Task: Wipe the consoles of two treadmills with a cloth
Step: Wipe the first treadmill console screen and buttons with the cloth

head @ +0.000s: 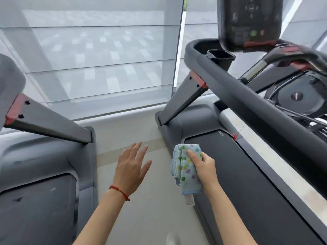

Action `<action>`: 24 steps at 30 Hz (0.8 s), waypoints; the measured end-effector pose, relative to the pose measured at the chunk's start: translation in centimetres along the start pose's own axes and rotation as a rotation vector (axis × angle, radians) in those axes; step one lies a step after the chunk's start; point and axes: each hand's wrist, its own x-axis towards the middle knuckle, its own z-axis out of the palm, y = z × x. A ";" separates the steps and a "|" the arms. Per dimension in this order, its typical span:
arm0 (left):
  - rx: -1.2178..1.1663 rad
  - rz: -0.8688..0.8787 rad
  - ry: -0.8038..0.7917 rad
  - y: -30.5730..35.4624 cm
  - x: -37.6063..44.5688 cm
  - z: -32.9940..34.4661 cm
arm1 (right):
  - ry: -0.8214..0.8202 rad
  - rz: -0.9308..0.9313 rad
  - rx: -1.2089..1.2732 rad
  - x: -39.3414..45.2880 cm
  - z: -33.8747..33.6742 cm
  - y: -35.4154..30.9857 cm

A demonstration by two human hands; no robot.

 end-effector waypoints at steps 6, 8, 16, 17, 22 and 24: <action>-0.026 0.072 0.072 -0.7 11.0 2.8 | 0.011 -0.060 0.052 9.3 0.3 -4.0; -0.034 0.079 0.096 -0.8 14.7 3.4 | 0.003 -0.084 0.073 12.3 0.3 -5.9; -0.055 0.146 0.215 0.0 29.3 3.4 | 0.039 -0.219 0.116 23.1 0.0 -14.8; -0.057 0.161 0.227 0.0 30.9 3.4 | 0.047 -0.237 0.126 24.1 0.1 -15.7; -0.060 0.260 0.265 -0.3 40.0 3.5 | 0.101 -0.337 0.184 29.6 0.9 -20.3; -0.063 0.290 0.293 -0.5 43.5 3.5 | 0.151 -0.367 0.183 31.7 1.2 -22.2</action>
